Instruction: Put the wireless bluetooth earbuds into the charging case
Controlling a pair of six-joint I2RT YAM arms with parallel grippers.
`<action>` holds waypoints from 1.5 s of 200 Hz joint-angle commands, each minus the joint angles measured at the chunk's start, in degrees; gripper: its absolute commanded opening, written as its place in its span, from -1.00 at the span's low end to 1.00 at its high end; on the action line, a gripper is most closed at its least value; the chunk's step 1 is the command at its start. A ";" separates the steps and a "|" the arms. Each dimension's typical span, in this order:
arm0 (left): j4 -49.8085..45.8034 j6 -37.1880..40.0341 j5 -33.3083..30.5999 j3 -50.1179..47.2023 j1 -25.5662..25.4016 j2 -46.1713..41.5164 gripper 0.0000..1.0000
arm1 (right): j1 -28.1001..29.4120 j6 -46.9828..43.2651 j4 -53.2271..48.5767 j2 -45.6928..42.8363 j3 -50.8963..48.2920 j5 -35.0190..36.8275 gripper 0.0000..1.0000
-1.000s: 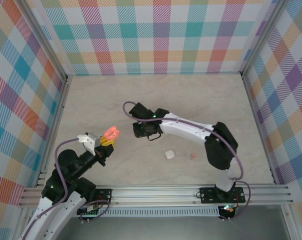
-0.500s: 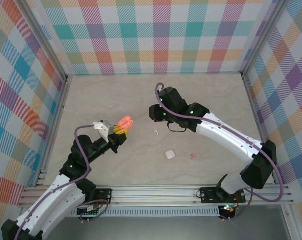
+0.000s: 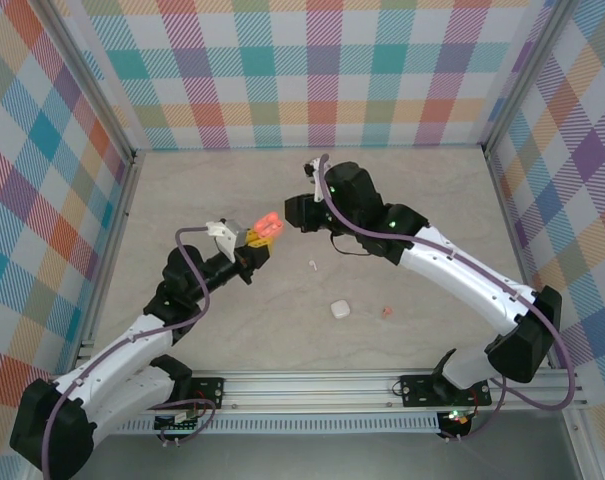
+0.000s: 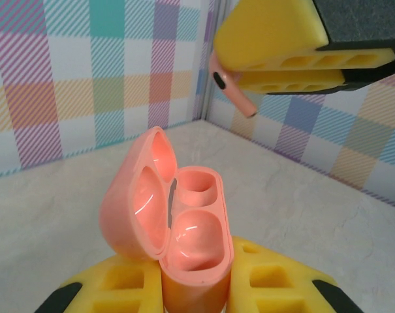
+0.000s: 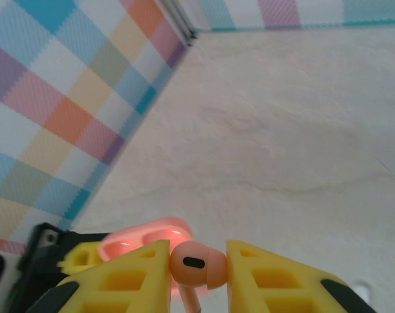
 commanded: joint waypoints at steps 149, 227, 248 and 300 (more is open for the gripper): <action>6.69 -2.81 -0.37 4.46 -0.43 1.66 -0.85 | 3.94 -7.53 15.54 2.12 -3.65 -8.59 -0.51; 5.37 -4.48 0.28 3.03 -0.60 -1.64 -0.85 | 3.94 -9.14 18.05 2.07 -5.36 -4.71 -0.48; 5.53 -4.73 -0.11 2.49 -0.60 -2.26 -0.84 | 3.94 -10.12 18.68 1.76 -6.06 -4.67 -0.47; 6.08 -5.72 1.77 2.44 -0.60 -2.38 -0.84 | 3.94 -11.36 21.31 1.62 -7.64 -5.67 -0.46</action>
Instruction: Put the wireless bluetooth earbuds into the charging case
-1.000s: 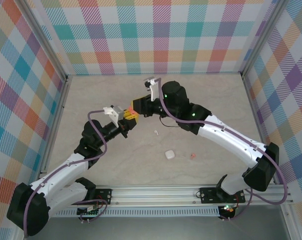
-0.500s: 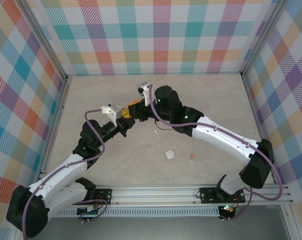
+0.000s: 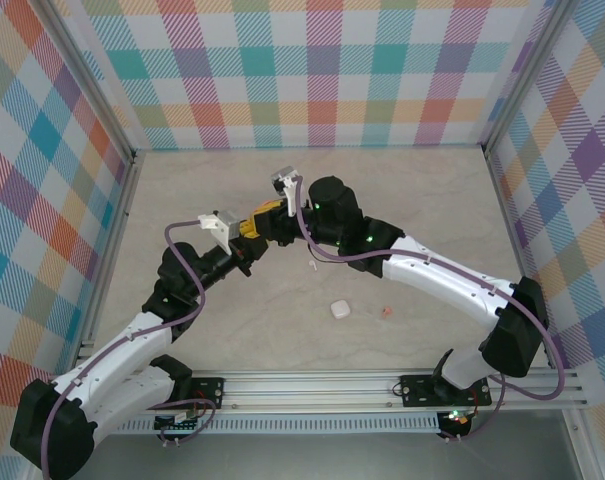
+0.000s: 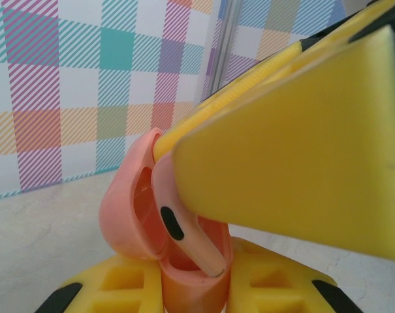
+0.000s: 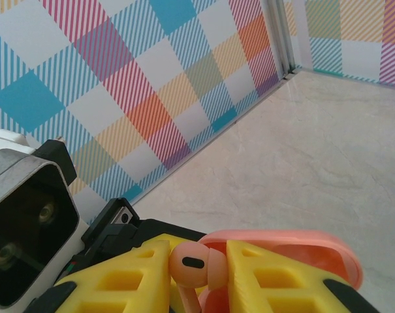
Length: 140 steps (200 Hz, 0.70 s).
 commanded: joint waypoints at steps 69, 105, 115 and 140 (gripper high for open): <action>7.29 -2.14 5.15 -0.53 -0.45 -2.69 -0.84 | -0.70 -1.76 7.40 -2.98 -5.25 -0.15 -0.46; 7.59 -3.56 3.38 0.08 -0.53 -2.90 -0.84 | -0.70 -1.55 10.79 -4.45 -8.10 -2.37 -0.41; 7.92 -4.21 2.63 0.22 -0.54 -2.86 -0.84 | -0.70 -1.80 11.27 -4.77 -8.66 -2.94 -0.41; 8.01 -5.24 1.81 0.79 -0.53 -2.78 -0.84 | -0.70 -1.50 12.78 -5.33 -9.95 -4.27 -0.40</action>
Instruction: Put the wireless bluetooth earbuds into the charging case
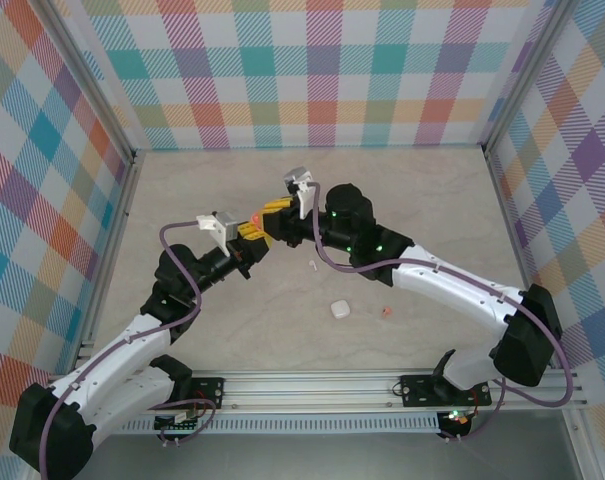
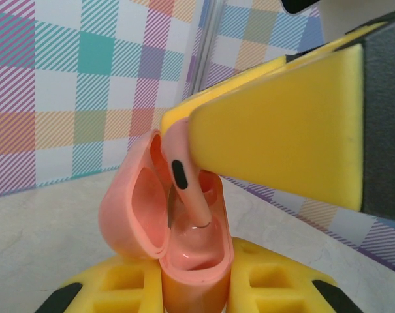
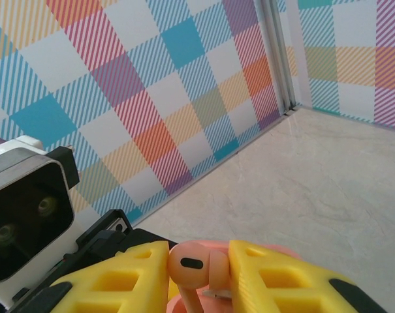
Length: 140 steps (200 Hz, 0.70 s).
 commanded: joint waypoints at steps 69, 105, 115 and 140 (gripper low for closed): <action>7.42 -2.56 -1.40 1.24 -0.56 -1.03 -0.84 | 0.20 1.66 2.68 0.41 -1.99 -5.08 -0.40; 7.62 -2.47 -0.85 1.24 -0.56 -1.22 -0.84 | 0.29 1.22 2.60 1.84 -2.43 -4.47 -0.39; 7.67 -2.30 -0.75 1.15 -0.58 -1.22 -0.84 | 0.36 0.97 2.42 2.28 -2.44 -4.33 -0.38; 7.54 -1.82 -0.97 1.06 -0.65 -1.32 -0.84 | 0.88 -0.42 1.34 3.10 -2.53 -3.72 -0.38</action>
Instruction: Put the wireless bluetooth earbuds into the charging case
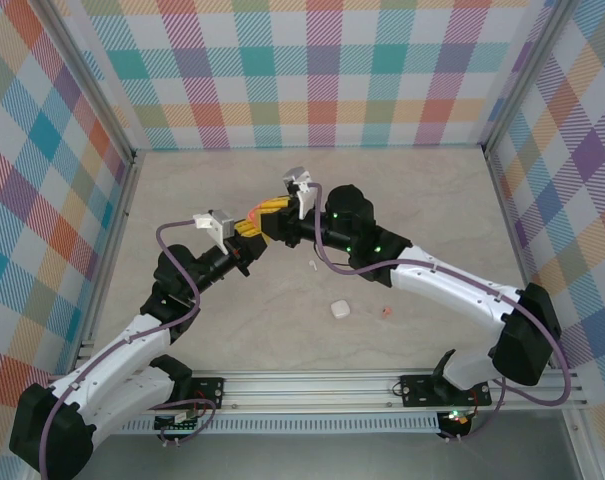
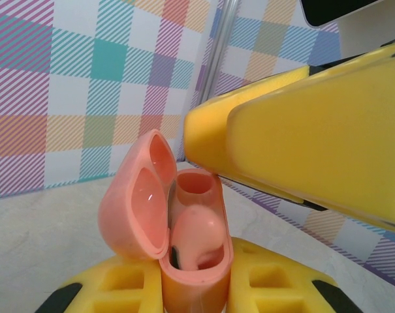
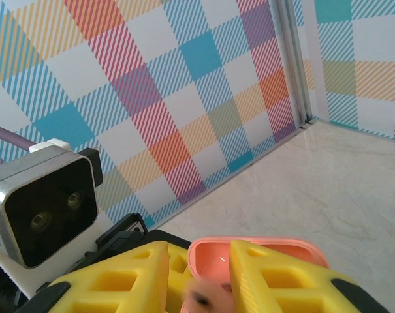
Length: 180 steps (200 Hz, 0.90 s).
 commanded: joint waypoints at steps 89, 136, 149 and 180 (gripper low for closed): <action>2.70 5.24 1.58 0.43 -0.73 -1.70 -0.84 | 0.53 1.62 -12.38 -1.12 2.22 6.60 -0.17; -1.97 10.06 1.63 0.61 -0.69 -1.73 -0.84 | -3.75 6.91 -20.63 -4.33 5.82 5.45 -0.09; -3.09 11.11 1.70 0.59 -0.69 -1.73 -0.84 | -4.92 7.96 -24.41 -4.93 6.81 6.13 -0.09; -5.08 12.36 1.89 0.19 -0.69 -1.64 -0.84 | -8.08 10.65 -36.78 -6.49 9.09 11.95 -0.09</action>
